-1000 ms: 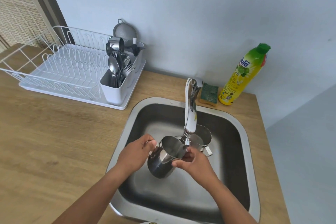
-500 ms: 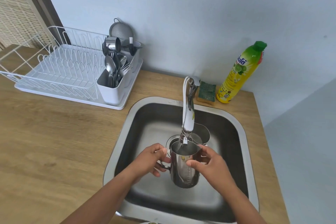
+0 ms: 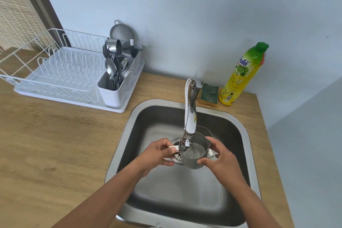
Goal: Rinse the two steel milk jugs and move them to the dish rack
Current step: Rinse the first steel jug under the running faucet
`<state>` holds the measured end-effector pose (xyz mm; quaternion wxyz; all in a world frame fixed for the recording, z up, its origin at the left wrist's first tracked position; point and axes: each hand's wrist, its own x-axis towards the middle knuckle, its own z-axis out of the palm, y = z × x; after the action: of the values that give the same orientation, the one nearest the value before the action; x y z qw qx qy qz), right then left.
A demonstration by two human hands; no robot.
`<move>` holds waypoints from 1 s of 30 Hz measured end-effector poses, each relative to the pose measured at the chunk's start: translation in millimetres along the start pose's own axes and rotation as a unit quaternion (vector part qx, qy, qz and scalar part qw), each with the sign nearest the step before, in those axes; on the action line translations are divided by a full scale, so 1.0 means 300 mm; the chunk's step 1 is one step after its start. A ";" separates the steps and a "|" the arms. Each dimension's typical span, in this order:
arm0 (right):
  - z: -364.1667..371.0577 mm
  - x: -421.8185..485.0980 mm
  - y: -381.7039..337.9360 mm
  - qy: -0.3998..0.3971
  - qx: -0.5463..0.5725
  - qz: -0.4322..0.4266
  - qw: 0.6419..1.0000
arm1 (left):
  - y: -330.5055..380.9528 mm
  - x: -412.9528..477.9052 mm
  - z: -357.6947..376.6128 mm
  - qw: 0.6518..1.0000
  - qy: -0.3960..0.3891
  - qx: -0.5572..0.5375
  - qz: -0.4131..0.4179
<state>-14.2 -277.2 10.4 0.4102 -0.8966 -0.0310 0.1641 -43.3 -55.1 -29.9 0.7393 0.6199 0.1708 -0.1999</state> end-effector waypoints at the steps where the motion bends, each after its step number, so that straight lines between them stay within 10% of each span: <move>1: 0.006 0.006 0.001 -0.002 0.003 -0.001 1.000 | 0.003 -0.001 -0.003 1.000 0.005 0.000 0.005; 15: 0.150 0.071 0.025 -0.089 0.182 0.037 0.979 | 0.039 -0.076 -0.096 0.928 0.182 0.316 0.078; 30: 0.155 0.075 0.039 -0.134 0.181 0.056 0.973 | -0.044 -0.091 -0.091 0.981 0.108 0.164 -0.013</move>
<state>-8.6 -246.9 -32.8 0.5479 -0.7775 -0.0052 0.3086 -73.6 -28.1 -32.1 0.6024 0.7480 0.2229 -0.1670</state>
